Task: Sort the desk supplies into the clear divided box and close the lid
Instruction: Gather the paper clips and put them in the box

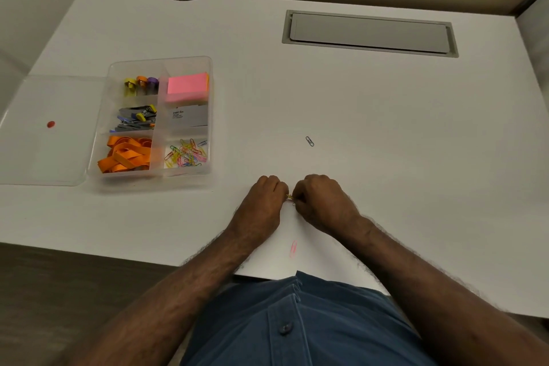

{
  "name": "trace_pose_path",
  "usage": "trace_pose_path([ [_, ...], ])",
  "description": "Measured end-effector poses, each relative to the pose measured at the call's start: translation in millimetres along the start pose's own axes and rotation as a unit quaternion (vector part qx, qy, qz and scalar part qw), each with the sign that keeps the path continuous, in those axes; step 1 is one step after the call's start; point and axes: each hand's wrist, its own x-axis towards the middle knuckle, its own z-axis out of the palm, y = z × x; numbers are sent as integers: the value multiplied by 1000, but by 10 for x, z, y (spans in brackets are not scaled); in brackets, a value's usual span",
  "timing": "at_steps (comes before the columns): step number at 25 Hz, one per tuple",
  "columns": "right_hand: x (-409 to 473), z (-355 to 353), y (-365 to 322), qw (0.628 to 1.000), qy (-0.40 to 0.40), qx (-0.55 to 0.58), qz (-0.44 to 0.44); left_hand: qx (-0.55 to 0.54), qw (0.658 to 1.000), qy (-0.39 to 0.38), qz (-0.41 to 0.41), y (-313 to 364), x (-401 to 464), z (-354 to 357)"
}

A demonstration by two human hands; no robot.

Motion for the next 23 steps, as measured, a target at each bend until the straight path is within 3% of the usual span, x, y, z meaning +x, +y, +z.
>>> trace_pose_path([
  [4,124,-90,-50,993,2,93,72,-25,1000,5,-18,-54,37,-82],
  [9,279,-247,-250,981,26,170,86,-32,997,67,-8,-193,56,-437],
  [16,651,-550,-838,973,59,221,32,-1,986,169,0,-567,-19,-1129],
  [23,1180,-489,-1562,979,58,184,-64,8,976,194,-100,-1249,-150,-1483],
])
